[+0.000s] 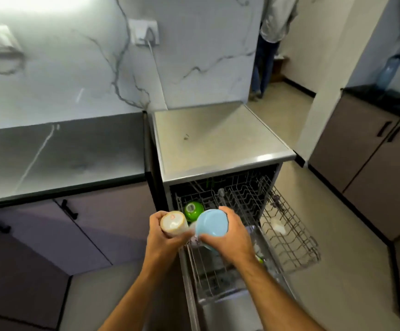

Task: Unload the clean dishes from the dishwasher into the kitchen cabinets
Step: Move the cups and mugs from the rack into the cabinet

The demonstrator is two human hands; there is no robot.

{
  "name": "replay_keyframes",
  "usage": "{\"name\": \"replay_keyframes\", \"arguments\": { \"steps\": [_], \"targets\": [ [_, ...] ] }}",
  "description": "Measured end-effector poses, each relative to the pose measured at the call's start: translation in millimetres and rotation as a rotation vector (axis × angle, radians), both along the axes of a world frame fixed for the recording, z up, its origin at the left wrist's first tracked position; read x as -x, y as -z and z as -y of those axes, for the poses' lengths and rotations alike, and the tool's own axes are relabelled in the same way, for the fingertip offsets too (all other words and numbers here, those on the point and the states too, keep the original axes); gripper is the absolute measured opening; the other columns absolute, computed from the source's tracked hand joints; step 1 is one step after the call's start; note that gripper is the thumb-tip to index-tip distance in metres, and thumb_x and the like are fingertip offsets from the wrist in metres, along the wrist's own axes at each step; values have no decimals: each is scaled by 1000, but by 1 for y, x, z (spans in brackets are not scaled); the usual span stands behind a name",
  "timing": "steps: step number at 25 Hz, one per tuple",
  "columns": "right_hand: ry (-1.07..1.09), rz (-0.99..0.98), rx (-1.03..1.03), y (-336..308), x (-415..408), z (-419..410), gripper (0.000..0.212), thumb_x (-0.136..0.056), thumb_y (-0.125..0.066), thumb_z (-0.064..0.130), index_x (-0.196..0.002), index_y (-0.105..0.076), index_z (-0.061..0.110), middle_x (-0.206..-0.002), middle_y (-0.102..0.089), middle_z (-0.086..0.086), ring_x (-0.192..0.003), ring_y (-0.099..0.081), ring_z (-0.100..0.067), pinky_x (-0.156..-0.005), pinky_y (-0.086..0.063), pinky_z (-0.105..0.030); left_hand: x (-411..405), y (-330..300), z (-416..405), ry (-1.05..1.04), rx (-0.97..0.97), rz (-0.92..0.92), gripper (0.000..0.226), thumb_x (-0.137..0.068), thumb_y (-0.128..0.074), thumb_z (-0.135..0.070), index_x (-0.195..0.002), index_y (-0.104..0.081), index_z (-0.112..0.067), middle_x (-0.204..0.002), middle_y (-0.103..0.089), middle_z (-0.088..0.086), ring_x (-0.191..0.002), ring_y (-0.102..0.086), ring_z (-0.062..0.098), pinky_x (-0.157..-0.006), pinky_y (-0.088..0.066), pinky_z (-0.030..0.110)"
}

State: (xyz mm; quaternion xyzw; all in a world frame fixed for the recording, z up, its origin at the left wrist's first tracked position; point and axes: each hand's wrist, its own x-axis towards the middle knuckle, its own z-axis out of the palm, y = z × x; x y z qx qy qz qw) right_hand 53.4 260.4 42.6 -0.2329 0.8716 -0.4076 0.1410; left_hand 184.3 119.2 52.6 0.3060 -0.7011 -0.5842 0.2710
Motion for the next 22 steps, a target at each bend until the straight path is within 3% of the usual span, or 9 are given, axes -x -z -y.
{"name": "replay_keyframes", "arguments": {
  "steps": [3, 5, 8, 16, 22],
  "targets": [
    [-68, -69, 53, -50, -12, 27, 100, -51, -77, 67, -138, -35, 45, -133, -46, 18, -115, -51, -12, -94, -51, -37, -16, -44, 15, -72, 62, -26, 69, -63, -91, -17, -110, -43, -34, -104, -61, -6, -89, -64, 6, -73, -57, 30],
    [-76, -117, 111, -76, -22, 48, 91, -51, -76, 68, -132, -40, 44, -126, -49, 17, -109, -53, -12, -87, -51, -33, -27, -71, 30, -117, 106, -36, 70, -62, -91, -20, -110, -44, -37, -105, -60, -13, -90, -62, -1, -75, -54, 26],
    [-66, -179, 185, -111, -37, 88, 84, -52, -75, 67, -125, -42, 42, -116, -53, 15, -100, -55, -13, -77, -48, -26, -47, -103, 60, -150, 115, -71, 68, -61, -92, -20, -108, -47, -38, -104, -61, -14, -92, -63, 4, -73, -59, 33],
    [-88, -277, 318, -200, -102, 252, 92, -52, -73, 68, -132, -39, 38, -122, -52, 11, -104, -56, -17, -83, -52, -31, -114, -179, 186, -219, 213, -149, 70, -58, -93, -20, -110, -49, -35, -105, -64, -9, -93, -65, 7, -73, -60, 32],
    [-16, -260, 441, -273, -111, 344, 99, -50, -82, 66, -130, -35, 29, -118, -54, 4, -102, -57, -20, -84, -57, -38, -145, -257, 292, -249, 317, -228, 70, -62, -91, -25, -116, -48, -30, -106, -60, -12, -95, -61, 4, -76, -52, 19]
  ]
}}
